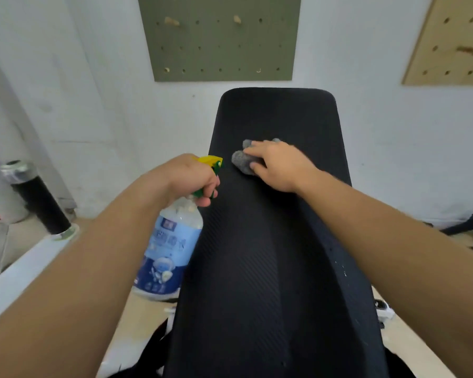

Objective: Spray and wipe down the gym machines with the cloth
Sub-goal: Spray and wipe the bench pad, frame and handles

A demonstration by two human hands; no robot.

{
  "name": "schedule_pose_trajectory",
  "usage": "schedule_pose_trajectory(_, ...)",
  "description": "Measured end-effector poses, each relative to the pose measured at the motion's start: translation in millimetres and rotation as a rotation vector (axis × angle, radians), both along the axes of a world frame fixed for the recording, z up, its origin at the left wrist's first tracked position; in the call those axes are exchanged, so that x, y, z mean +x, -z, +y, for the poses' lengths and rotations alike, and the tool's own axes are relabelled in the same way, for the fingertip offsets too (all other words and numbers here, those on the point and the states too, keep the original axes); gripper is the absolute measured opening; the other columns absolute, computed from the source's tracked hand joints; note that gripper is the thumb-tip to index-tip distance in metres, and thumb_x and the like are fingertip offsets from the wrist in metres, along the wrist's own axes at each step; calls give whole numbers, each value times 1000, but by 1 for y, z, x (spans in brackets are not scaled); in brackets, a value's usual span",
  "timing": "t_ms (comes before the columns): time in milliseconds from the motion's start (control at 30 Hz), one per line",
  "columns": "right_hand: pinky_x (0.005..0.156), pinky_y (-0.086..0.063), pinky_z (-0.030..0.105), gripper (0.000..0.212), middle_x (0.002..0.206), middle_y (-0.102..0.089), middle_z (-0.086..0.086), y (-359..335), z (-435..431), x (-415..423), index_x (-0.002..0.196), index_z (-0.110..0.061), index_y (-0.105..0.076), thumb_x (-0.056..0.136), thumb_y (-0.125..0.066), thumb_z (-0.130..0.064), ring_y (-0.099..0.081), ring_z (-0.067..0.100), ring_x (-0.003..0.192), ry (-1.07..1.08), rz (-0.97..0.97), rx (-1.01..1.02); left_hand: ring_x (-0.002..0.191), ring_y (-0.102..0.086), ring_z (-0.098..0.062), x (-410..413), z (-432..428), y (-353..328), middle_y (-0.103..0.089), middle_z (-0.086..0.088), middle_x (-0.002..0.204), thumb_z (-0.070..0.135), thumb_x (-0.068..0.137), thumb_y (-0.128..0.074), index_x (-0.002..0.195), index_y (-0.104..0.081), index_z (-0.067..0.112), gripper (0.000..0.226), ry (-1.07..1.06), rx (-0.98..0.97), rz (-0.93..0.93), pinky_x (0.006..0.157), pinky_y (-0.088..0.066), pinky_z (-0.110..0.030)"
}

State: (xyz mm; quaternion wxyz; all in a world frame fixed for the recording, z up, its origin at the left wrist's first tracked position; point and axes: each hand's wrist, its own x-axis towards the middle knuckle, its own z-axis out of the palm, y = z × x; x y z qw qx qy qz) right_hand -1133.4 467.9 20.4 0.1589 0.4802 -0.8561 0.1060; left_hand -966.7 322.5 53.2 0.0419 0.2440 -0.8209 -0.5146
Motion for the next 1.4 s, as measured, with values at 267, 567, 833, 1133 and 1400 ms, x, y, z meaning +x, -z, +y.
schedule_pose_trajectory(267, 110, -38, 51, 39, 153, -42, 5, 57, 28, 87, 139, -22, -53, 101, -49, -23, -32, 30, 143, -165, -26, 83, 68, -56, -20, 68, 23, 11, -64, -20, 93, -17, 78, -51, 92, -66, 2, 28, -107, 158, 144, 44, -51, -19)
schedule_pose_trajectory(567, 111, -32, 44, 34, 152, -42, 6, -13, -43, -16, 138, -24, -52, 107, -40, -22, -36, 29, 139, 160, 21, 44, 50, -56, -19, 91, 6, 29, -75, -17, 100, -15, 77, -52, 96, -70, 3, 32, -178, 252, 320, 49, -51, -25)
schedule_pose_trajectory(833, 88, -45, 41, 35, 137, -48, 1, 32, -55, 43, 134, -21, -51, 100, -48, -16, -46, 26, 120, 16, 167, -42, 47, -55, -18, 96, -6, 25, -76, -13, 100, -14, 77, -53, 96, -72, 6, 34, -150, 254, 387, 50, -50, -25)
schedule_pose_trajectory(1133, 112, -36, 38, 42, 150, -46, 0, 40, 33, 35, 139, -34, -52, 101, -39, -23, -44, 25, 136, 35, 78, 55, 46, -54, -19, 130, 28, 21, -74, -17, 102, -14, 77, -52, 94, -71, 5, 32, -178, 267, 429, 50, -49, -27)
schedule_pose_trajectory(1400, 96, -50, 42, 41, 158, -38, -5, 98, 120, 103, 144, -33, -50, 104, -45, -25, -34, 20, 146, 126, -2, -106, 52, -57, -23, 108, 88, 29, -73, -17, 103, -15, 76, -54, 92, -71, 8, 33, -25, 235, 349, 51, -50, -30)
